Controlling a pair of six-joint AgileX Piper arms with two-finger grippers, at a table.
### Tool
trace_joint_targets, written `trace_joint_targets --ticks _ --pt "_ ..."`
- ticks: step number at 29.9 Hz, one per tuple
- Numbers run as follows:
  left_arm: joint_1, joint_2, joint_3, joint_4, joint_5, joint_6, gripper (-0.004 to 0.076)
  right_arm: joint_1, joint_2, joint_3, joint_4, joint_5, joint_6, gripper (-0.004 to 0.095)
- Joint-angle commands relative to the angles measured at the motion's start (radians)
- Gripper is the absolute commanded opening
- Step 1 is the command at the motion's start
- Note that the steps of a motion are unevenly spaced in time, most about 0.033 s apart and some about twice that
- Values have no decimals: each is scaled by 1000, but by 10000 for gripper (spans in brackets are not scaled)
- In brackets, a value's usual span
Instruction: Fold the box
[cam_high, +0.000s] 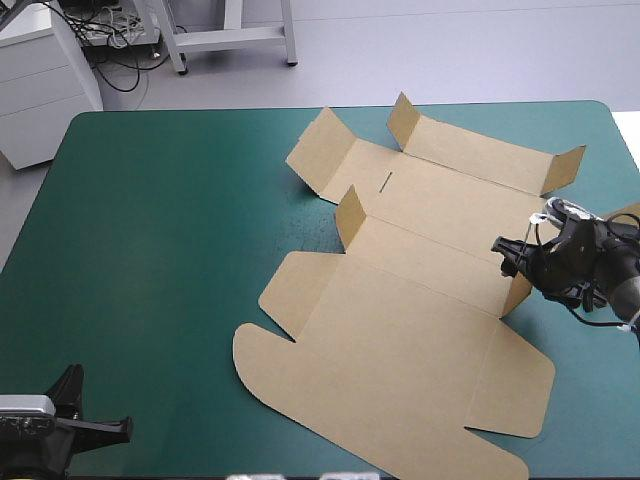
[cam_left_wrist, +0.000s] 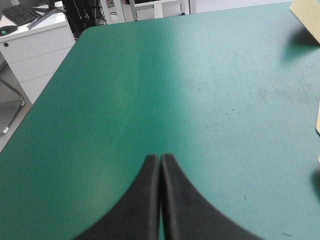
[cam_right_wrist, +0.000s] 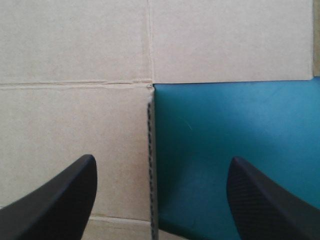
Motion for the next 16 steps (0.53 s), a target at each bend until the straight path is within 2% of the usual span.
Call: trace_joint_targets --ticks 1,6,8,10,15,16 --pt "-1 -11 -18 -4 -74 -11 -32 -13 -16 -38 48 -23 -63 671" --pt "-1 -11 -18 -4 -74 -12 -32 -13 6 -38 46 -9 -63 665" --pt "-1 -11 -18 -4 -74 -12 -32 -13 18 -38 48 5 -74 611" --pt "-1 -11 -18 -4 -74 -12 -32 -13 30 -38 48 19 -92 461" --pt "-1 -11 -18 -4 -74 -12 -32 -13 62 -46 47 19 -124 -25" --pt "-1 -11 -18 -4 -74 -12 -32 -13 66 -56 56 19 -138 -14"
